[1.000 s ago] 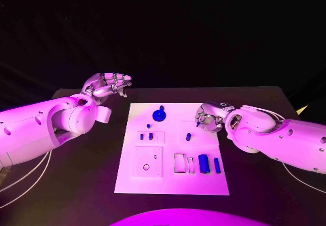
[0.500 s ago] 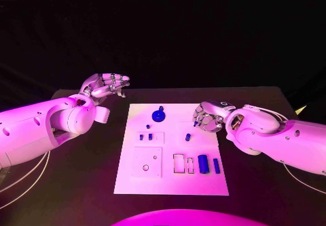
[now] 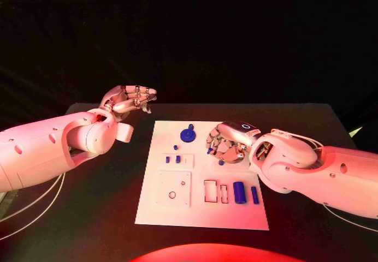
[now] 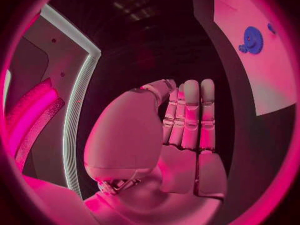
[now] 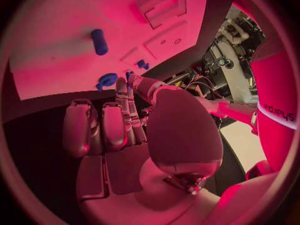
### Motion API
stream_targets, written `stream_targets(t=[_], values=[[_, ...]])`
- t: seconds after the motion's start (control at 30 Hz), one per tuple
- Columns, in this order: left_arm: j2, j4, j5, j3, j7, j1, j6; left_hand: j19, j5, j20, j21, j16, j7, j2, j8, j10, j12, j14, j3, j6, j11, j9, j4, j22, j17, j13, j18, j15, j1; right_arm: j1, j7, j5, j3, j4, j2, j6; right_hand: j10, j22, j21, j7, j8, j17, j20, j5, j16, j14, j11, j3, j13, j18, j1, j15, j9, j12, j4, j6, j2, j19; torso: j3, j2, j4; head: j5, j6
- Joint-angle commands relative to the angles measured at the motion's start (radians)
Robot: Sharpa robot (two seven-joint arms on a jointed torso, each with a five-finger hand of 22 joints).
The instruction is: Assemble the parts on the task board
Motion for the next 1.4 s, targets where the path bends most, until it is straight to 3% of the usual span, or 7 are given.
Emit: stream_targets(t=[0.03, 0.13, 0.3, 0.6, 0.9, 1.4], values=[[0.006, 0.000, -0.003, 0.000, 0.009, 0.001, 0.007, -0.003, -0.002, 0.004, -0.004, -0.005, 0.000, 0.002, 0.004, -0.009, 0.001, -0.007, 0.000, -0.007, 0.000, 0.001, -0.004, -0.002, -0.001, -0.001, 0.013, 0.003, -0.010, -0.003, -0.010, -0.047, 0.000, 0.008, 0.022, -0.008, 0.005, 0.162, 0.005, -0.002, 0.002, 0.001, -0.001, 0.002, 0.004, 0.036, 0.002, -0.001, 0.001, -0.020, -0.008, -0.007, 0.000, -0.004, 0.003, 0.003, 0.000, 0.006, -0.0003, 0.002, -0.0016, 0.012, -0.003], [0.009, 0.000, -0.003, 0.000, 0.009, 0.001, 0.008, -0.003, -0.002, 0.004, -0.005, -0.005, 0.000, 0.002, 0.004, -0.010, 0.001, -0.007, 0.000, -0.007, 0.000, 0.001, -0.004, -0.002, -0.001, -0.001, 0.013, 0.003, -0.010, -0.007, -0.012, -0.047, -0.001, 0.003, 0.042, -0.003, 0.006, 0.162, 0.004, -0.002, 0.002, 0.001, -0.001, 0.003, 0.005, 0.036, 0.002, -0.001, 0.001, -0.020, -0.010, -0.007, 0.000, -0.004, 0.003, 0.003, 0.000, 0.006, -0.0017, 0.001, 0.0002, 0.015, -0.006], [0.016, -0.001, -0.003, 0.000, 0.009, 0.001, 0.008, -0.003, -0.002, 0.005, -0.005, -0.005, 0.001, 0.002, 0.004, -0.011, 0.001, -0.007, 0.000, -0.008, 0.001, 0.001, -0.004, -0.002, -0.001, -0.001, 0.013, 0.004, -0.012, -0.024, -0.014, -0.046, -0.003, -0.016, 0.079, 0.002, 0.006, 0.162, 0.005, -0.002, 0.002, 0.002, -0.001, 0.004, 0.006, 0.036, 0.002, -0.002, 0.001, -0.020, -0.012, -0.007, 0.000, -0.004, 0.005, 0.002, 0.000, 0.006, -0.0008, 0.002, -0.0009, 0.041, -0.017], [0.031, -0.002, -0.009, -0.001, 0.007, 0.001, -0.001, -0.003, -0.002, 0.005, -0.006, -0.005, 0.001, 0.002, 0.005, -0.012, 0.002, -0.008, -0.001, -0.009, 0.001, 0.002, -0.004, -0.002, -0.001, -0.001, 0.013, 0.004, -0.014, -0.069, -0.009, -0.049, -0.006, -0.036, 0.128, 0.015, 0.006, 0.162, 0.004, -0.002, 0.002, 0.002, -0.001, 0.006, 0.006, 0.037, 0.002, -0.002, 0.001, -0.020, -0.015, -0.007, 0.001, -0.005, 0.005, 0.001, -0.003, 0.006, 0.0004, 0.002, -0.0018, 0.068, -0.030], [0.045, -0.003, -0.011, -0.001, 0.007, 0.001, 0.001, -0.004, 0.000, 0.006, -0.007, -0.005, 0.002, 0.002, 0.004, -0.014, 0.002, -0.009, 0.000, -0.013, 0.002, 0.001, -0.005, -0.003, -0.001, -0.002, 0.013, 0.005, -0.015, -0.099, -0.009, -0.036, -0.009, -0.055, 0.161, 0.033, 0.006, 0.161, 0.001, -0.001, 0.001, 0.002, -0.001, 0.007, 0.007, 0.037, 0.002, -0.003, 0.002, -0.019, -0.018, -0.007, 0.001, -0.005, 0.006, 0.001, -0.004, 0.005, 0.0013, 0.002, -0.0027, 0.078, -0.036], [0.048, -0.004, -0.013, -0.002, 0.005, 0.001, 0.004, -0.005, 0.000, 0.007, -0.008, -0.005, 0.002, 0.002, 0.004, -0.016, 0.003, -0.010, 0.000, -0.015, 0.002, 0.001, -0.005, -0.003, -0.001, -0.002, 0.013, 0.005, -0.016, -0.119, -0.014, -0.037, -0.014, -0.065, 0.179, 0.048, 0.005, 0.161, -0.001, -0.001, 0.001, 0.000, -0.001, 0.009, 0.007, 0.036, 0.002, -0.003, 0.002, -0.019, -0.021, -0.007, 0.002, -0.005, 0.007, 0.000, -0.005, 0.004, 0.0009, 0.002, -0.0015, 0.082, -0.044]])
